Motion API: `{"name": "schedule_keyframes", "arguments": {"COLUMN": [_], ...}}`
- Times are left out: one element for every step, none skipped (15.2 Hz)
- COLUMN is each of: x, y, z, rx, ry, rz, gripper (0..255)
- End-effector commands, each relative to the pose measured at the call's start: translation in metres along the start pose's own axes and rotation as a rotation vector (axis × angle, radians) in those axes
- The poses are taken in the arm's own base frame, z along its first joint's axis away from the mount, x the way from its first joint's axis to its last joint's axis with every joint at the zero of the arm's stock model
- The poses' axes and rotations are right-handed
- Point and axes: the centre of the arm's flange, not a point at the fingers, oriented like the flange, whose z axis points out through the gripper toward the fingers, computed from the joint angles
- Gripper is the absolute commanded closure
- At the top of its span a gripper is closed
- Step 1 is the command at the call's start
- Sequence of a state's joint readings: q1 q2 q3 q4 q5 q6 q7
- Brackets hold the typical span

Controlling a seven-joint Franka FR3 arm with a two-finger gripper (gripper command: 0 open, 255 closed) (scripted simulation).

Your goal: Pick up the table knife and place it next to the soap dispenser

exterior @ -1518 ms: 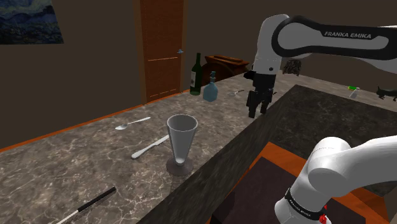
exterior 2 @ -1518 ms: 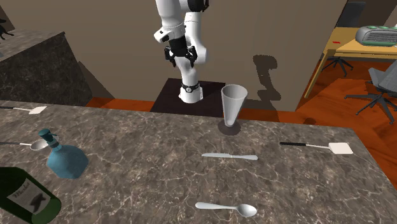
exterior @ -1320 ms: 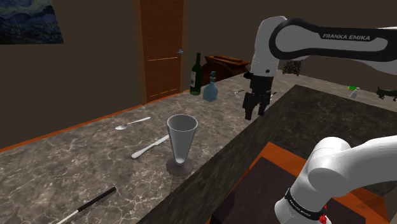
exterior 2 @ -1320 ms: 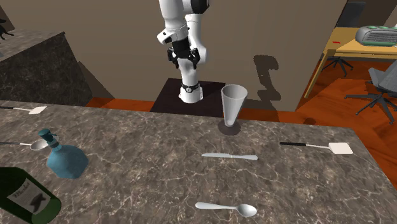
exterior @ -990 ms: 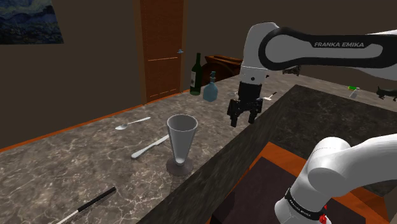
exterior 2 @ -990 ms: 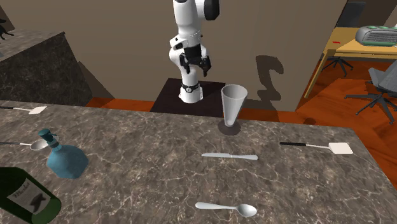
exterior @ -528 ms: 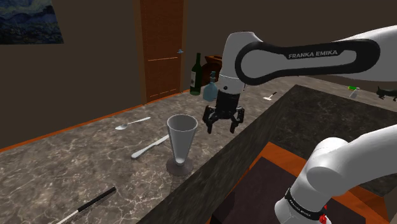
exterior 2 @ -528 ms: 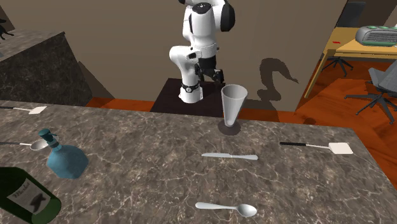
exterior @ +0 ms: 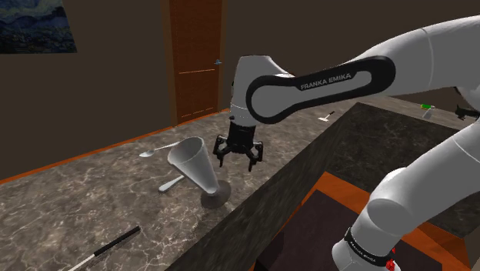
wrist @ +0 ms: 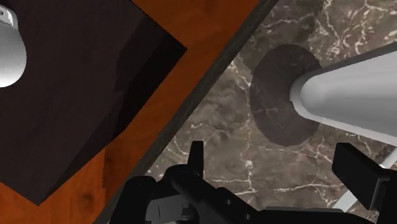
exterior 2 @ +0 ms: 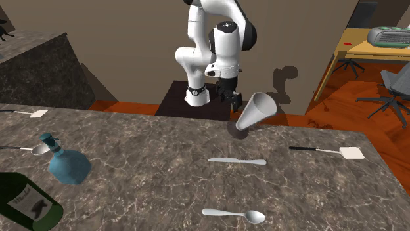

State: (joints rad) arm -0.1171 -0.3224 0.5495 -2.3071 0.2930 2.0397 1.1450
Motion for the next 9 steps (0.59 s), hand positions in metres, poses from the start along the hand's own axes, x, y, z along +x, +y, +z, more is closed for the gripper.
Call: {"name": "schedule_keyframes", "arguments": {"x": [0.002, 0.004, 0.007, 0.010, 0.014, 0.018, 0.022, 0.027, 0.032], "y": [-0.026, -0.038, -0.049, -0.060, -0.071, -0.082, -0.093, -0.104, -0.114], "z": [0.011, 0.016, 0.022, 0.027, 0.032, 0.037, 0.042, 0.047, 0.052], "rx": [0.009, 0.012, 0.014, 0.017, 0.020, 0.022, 0.025, 0.028, 0.030], "ry": [0.013, 0.020, 0.027, 0.035, 0.042, 0.049, 0.056, 0.064, 0.071], "rz": [0.080, 0.117, 0.155, 0.192, 0.229, 0.266, 0.303, 0.340, 0.377], "gripper": [0, 0, 0, 0, 0, 0, 0, 0, 0]}}
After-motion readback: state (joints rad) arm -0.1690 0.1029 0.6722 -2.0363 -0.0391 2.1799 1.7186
